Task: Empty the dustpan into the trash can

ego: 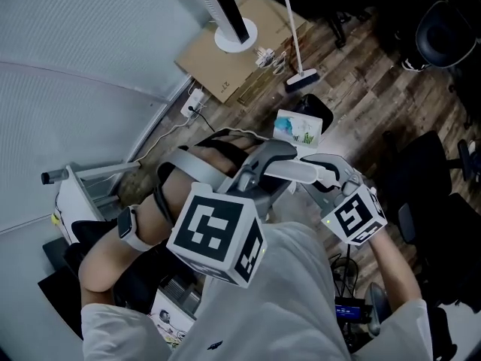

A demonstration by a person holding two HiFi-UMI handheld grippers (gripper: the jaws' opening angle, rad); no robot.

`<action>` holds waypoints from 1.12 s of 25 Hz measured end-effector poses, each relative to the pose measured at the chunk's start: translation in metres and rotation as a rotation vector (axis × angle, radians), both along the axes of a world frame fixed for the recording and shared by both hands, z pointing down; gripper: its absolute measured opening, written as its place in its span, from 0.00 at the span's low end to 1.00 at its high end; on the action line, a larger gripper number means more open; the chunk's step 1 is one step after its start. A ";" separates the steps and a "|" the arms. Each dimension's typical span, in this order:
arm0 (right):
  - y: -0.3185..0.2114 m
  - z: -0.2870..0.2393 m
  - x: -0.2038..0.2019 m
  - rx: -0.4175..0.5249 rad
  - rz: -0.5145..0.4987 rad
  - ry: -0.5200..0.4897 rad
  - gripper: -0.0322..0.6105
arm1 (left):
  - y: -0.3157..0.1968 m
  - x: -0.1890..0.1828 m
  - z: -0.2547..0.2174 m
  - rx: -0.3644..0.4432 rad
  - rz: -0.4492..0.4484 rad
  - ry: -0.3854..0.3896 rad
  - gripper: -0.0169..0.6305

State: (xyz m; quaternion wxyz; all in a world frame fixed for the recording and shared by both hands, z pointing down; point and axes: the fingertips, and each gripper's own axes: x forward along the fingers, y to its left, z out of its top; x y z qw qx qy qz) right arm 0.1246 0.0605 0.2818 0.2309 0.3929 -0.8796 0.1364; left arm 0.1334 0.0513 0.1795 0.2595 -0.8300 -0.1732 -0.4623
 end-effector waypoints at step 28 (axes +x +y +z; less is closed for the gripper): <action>-0.036 0.051 0.049 -0.225 -0.463 0.225 0.18 | -0.050 0.025 0.055 -0.560 -0.524 0.240 0.21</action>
